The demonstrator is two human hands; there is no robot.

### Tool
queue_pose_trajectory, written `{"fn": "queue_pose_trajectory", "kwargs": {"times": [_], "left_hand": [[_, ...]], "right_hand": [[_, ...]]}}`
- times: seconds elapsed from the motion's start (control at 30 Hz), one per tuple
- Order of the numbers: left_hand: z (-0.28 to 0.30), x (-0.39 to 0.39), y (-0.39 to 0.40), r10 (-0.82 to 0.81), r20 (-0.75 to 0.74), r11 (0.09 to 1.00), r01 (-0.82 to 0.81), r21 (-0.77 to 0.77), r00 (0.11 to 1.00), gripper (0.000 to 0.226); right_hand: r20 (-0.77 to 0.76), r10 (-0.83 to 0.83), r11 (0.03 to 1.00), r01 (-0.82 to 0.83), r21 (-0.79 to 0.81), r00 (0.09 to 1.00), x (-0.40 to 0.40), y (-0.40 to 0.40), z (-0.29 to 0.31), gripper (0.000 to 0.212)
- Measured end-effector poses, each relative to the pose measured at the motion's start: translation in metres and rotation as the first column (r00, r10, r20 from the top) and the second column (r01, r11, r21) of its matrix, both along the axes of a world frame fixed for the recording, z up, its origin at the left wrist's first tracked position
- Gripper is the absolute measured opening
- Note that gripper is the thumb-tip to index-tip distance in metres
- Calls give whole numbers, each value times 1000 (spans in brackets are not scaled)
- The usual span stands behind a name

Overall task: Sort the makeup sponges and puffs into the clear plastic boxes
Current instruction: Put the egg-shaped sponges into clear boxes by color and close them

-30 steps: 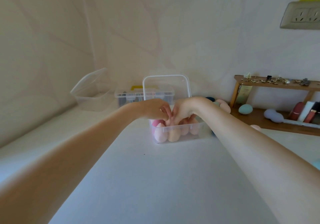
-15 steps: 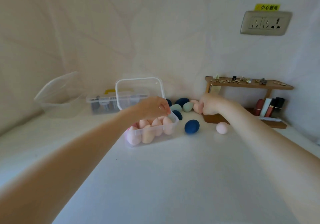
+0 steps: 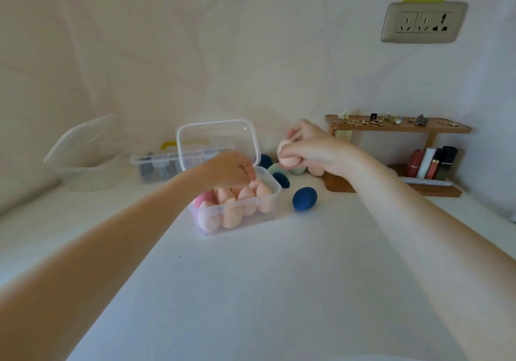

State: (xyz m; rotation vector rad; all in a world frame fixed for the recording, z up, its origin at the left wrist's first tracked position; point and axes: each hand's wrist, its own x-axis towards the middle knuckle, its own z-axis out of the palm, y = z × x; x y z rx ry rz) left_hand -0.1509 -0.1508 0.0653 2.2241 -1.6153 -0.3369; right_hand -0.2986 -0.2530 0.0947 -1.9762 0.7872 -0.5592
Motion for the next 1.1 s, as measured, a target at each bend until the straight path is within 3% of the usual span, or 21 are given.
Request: {"fn": "queue_pose_trajectory", "kwargs": {"times": [0.07, 0.17, 0.3, 0.47, 0.63, 0.8, 0.9, 1.0, 1.1], "left_hand": [[-2, 5, 6, -22, 15, 995, 20, 93, 1000, 20], [-5, 9, 11, -23, 33, 991, 18, 130, 999, 13], [-12, 16, 15, -32, -18, 985, 35, 172, 999, 3], [-13, 25, 19, -59, -30, 975, 64, 211, 998, 5], [-15, 30, 26, -87, -87, 980, 102, 173, 992, 13], [-18, 31, 26, -87, -107, 982, 103, 157, 990, 22], [-18, 33, 25, -99, -78, 981, 111, 160, 992, 18], [-20, 35, 25, -103, -72, 981, 113, 155, 992, 14], [-21, 35, 23, -94, -55, 981, 102, 167, 994, 23]], "right_hand": [[-32, 175, 975, -169, 146, 984, 13, 11, -6, 36], [-172, 321, 942, -296, 154, 931, 25, 14, -19, 24], [-263, 353, 928, -300, 222, 898, 37, 12, -19, 40], [-498, 426, 904, -344, 252, 755, 55, 14, -9, 58], [-600, 475, 879, -382, 286, 644, 66, 9, -10, 46], [-684, 439, 883, -421, 209, 582, 74, 10, -16, 25], [-764, 332, 894, -444, 66, 554, 79, 17, -17, 19], [-841, 193, 850, -514, -114, 505, 84, 22, -22, 22], [-865, 139, 814, -554, -178, 481, 88, 25, -31, 25]]}}
